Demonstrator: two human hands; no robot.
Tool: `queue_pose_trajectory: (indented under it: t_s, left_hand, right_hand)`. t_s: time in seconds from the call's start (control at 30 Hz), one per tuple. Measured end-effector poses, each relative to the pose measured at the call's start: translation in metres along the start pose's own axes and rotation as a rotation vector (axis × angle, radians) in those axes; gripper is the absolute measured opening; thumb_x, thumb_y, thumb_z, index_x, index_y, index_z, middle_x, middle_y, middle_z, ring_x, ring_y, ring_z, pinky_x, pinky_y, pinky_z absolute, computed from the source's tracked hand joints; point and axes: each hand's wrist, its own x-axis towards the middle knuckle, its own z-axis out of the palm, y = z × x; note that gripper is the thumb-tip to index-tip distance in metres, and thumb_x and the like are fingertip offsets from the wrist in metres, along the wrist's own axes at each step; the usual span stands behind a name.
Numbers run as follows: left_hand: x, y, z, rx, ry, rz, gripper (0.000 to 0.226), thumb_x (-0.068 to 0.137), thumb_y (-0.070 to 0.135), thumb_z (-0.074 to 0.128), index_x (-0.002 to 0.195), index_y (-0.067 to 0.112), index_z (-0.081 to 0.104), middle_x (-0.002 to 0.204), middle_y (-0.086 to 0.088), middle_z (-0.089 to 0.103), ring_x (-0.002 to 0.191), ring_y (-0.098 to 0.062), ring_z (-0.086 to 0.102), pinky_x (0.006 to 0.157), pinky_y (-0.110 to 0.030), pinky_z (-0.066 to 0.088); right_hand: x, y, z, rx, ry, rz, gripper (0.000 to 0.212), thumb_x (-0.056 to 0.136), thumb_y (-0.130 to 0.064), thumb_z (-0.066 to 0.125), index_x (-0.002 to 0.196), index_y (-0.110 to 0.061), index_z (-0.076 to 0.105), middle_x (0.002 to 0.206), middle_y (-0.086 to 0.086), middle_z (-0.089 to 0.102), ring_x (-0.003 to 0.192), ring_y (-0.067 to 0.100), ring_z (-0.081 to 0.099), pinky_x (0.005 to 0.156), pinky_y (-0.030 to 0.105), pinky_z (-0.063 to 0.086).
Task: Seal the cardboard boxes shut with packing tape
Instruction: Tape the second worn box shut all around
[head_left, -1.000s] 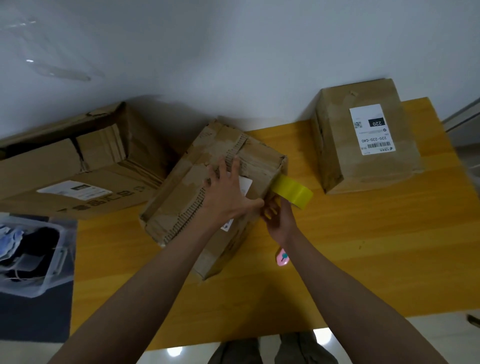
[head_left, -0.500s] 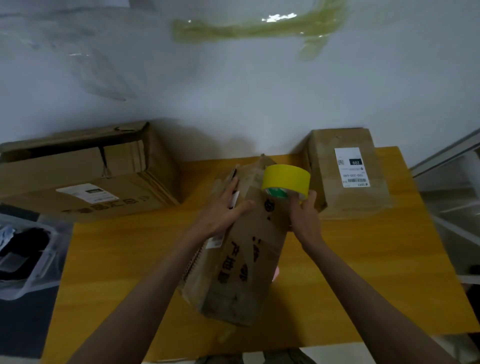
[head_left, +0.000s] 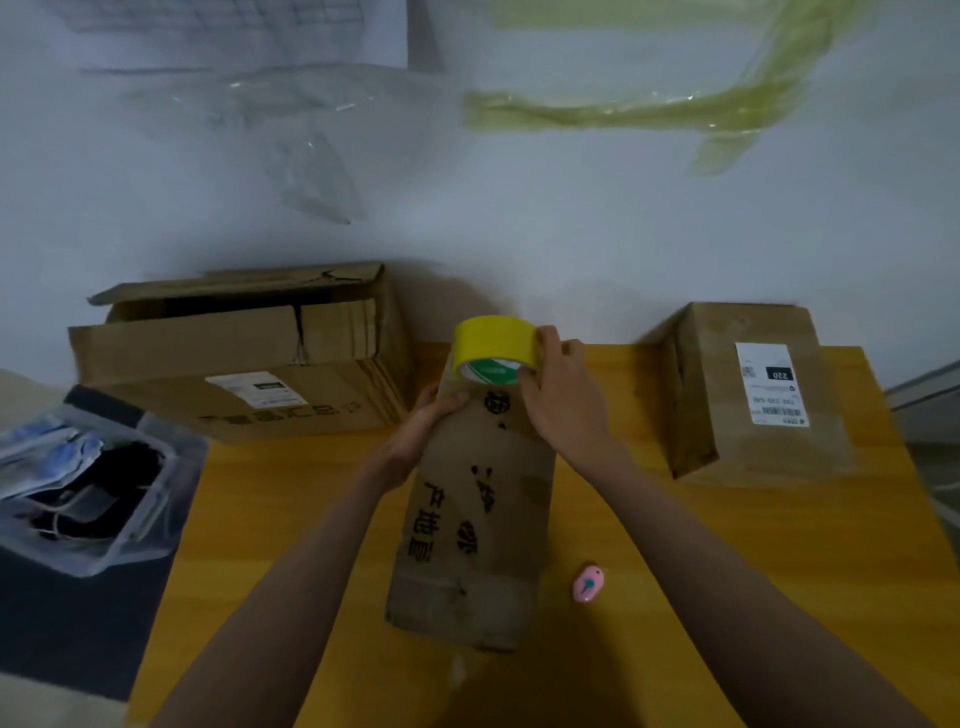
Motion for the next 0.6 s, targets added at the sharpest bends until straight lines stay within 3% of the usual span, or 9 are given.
queue_pose_trajectory:
  t_s: [0.13,0.23,0.3,0.4,0.6]
  left_hand:
    - [-0.002,-0.018,-0.015,-0.185,0.01,-0.058,0.075,0.078,0.05,0.07,0.141,0.014,0.053,0.124,-0.017,0.069,0.105,-0.032,0.071,0.077,-0.04,0.059]
    - [-0.002,-0.021,-0.016,-0.233,-0.005,-0.059,0.072,0.079,0.048,0.068,0.139,0.011,0.055,0.123,-0.019,0.07,0.101,-0.034,0.072,0.071,-0.038,0.06]
    - [0.0,-0.019,-0.014,-0.227,-0.015,-0.05,0.071,0.08,0.048,0.068,0.14,0.012,0.054,0.123,-0.019,0.069,0.102,-0.035,0.072,0.073,-0.039,0.059]
    - [0.002,-0.018,-0.01,-0.223,-0.028,-0.055,0.071,0.08,0.048,0.069,0.141,0.015,0.052,0.124,-0.019,0.068,0.103,-0.036,0.071,0.075,-0.041,0.059]
    - [0.005,-0.024,-0.013,-0.248,-0.031,-0.06,0.074,0.078,0.049,0.07,0.141,0.015,0.051,0.125,-0.021,0.068,0.103,-0.038,0.071,0.073,-0.042,0.059]
  right_hand:
    - [0.002,0.003,0.006,0.206,0.034,-0.062,0.031,0.093,-0.015,0.058,0.118,-0.019,0.041,0.106,0.004,0.049,0.085,0.026,0.052,0.056,0.031,0.036]
    - [-0.005,0.012,0.003,0.334,0.04,-0.124,0.035,0.088,-0.004,0.061,0.11,-0.019,0.038,0.099,0.005,0.051,0.083,0.026,0.053,0.057,0.036,0.044]
    - [-0.007,0.017,-0.001,0.358,0.043,-0.159,0.037,0.087,-0.002,0.062,0.112,-0.019,0.04,0.101,0.003,0.05,0.088,0.025,0.053,0.066,0.04,0.05]
    - [-0.002,0.028,-0.008,0.294,0.1,-0.192,0.04,0.085,-0.002,0.062,0.12,-0.014,0.047,0.11,0.002,0.052,0.094,0.019,0.052,0.074,0.035,0.048]
    - [0.004,0.04,-0.027,0.213,0.156,-0.321,0.055,0.073,-0.001,0.049,0.126,-0.014,0.056,0.103,0.008,0.045,0.086,0.019,0.046,0.063,0.028,0.04]
